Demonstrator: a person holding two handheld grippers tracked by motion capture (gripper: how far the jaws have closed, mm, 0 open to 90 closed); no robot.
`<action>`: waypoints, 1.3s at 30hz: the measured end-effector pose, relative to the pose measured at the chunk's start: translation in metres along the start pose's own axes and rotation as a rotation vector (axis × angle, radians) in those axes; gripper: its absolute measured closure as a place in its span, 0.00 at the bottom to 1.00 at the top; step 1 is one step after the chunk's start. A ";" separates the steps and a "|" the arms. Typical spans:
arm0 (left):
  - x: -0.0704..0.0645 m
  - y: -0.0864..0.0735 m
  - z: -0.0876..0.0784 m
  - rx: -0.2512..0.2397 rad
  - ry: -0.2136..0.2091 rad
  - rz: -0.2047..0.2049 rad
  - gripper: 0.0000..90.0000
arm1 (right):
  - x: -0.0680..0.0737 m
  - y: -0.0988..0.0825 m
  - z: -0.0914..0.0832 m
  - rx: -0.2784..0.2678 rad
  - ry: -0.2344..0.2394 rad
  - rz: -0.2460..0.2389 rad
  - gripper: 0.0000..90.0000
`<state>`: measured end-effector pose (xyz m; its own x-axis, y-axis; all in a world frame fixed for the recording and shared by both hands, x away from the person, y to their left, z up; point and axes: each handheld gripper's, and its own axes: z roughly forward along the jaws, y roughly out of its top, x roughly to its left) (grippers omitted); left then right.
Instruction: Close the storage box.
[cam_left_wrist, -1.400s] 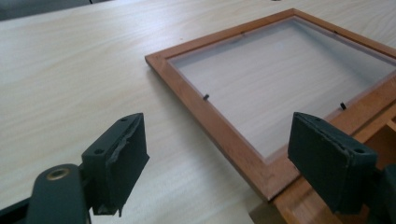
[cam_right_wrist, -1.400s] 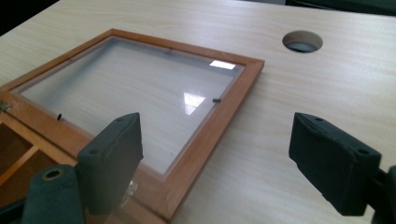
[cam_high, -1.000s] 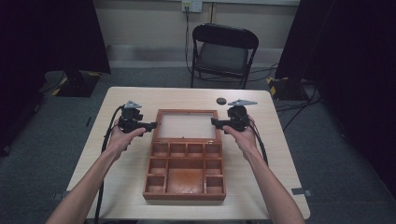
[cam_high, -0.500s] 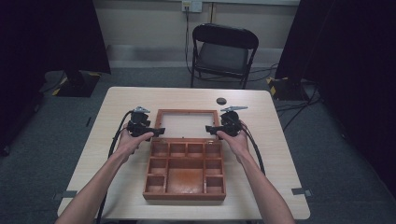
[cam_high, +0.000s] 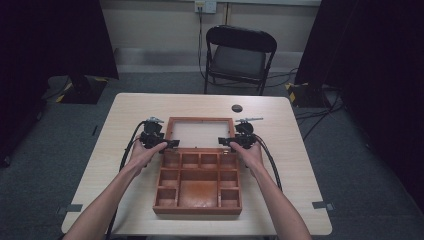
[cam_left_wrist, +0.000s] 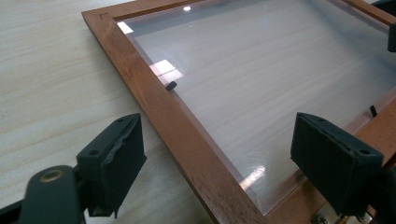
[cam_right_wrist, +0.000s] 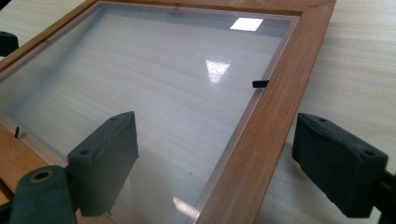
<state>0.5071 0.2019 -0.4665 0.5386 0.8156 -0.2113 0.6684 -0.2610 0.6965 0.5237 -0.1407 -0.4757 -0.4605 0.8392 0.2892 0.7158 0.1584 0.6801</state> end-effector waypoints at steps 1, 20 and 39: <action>0.000 0.000 0.000 -0.001 0.005 0.000 0.18 | -0.001 0.000 0.001 -0.001 0.004 0.006 0.15; 0.009 -0.003 0.007 0.001 -0.065 -0.092 0.15 | -0.005 0.000 0.015 0.032 0.096 0.130 0.11; 0.011 -0.003 0.014 0.031 -0.127 -0.148 0.11 | -0.004 -0.002 0.014 0.012 0.095 0.111 0.11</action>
<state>0.5183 0.2046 -0.4805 0.4923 0.7751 -0.3961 0.7598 -0.1605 0.6301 0.5319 -0.1371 -0.4876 -0.4249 0.7992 0.4251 0.7713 0.0739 0.6321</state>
